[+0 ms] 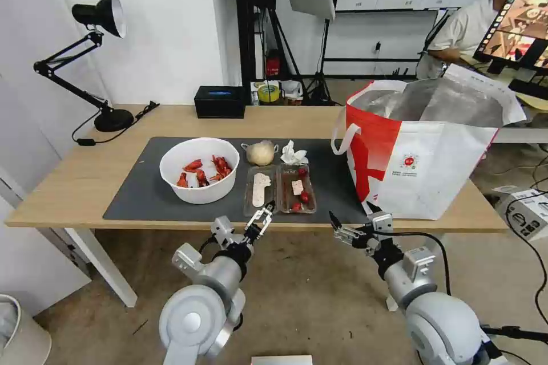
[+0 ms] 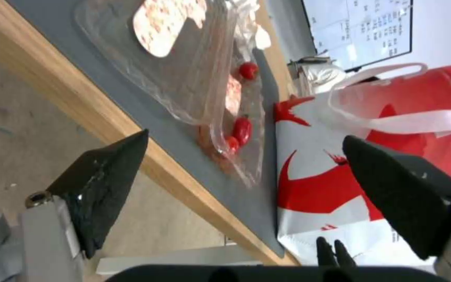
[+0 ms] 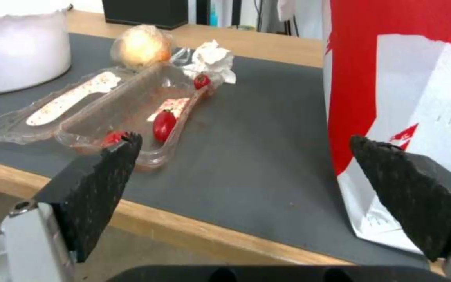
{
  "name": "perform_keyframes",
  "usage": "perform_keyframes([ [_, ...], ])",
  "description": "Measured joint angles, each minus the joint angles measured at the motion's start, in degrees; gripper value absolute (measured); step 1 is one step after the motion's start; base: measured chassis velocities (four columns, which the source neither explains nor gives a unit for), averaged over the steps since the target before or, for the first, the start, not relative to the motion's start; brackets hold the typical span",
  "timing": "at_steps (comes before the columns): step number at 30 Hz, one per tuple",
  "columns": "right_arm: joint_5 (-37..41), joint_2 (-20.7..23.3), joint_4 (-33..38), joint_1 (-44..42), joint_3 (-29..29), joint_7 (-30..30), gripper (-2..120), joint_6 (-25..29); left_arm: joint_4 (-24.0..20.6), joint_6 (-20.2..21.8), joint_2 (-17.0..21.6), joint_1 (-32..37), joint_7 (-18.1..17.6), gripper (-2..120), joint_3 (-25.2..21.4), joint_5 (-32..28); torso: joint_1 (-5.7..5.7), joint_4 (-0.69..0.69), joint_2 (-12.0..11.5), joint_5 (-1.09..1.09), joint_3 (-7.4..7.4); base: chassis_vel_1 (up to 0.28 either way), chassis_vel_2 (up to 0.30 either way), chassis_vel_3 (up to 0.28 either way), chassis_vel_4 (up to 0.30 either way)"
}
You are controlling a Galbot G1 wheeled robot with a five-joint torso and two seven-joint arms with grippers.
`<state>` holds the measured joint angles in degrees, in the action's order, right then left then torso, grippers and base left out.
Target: Pick up the trash from the table and place it into the takeout bag.
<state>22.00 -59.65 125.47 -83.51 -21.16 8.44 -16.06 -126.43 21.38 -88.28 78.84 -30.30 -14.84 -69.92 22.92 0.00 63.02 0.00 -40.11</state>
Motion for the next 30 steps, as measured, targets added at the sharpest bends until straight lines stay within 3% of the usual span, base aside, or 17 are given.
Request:
perform_keyframes([
  [30, -2.08, -0.92, -1.35, -2.6, -1.06, 0.09, 100, 1.59, 7.08, -2.24, -2.9, -8.22, -5.56, 100, 3.81, -0.89, 0.0, 0.0, 0.0, 0.0, 0.0, 0.0, 0.0, 0.0, 0.0],
])
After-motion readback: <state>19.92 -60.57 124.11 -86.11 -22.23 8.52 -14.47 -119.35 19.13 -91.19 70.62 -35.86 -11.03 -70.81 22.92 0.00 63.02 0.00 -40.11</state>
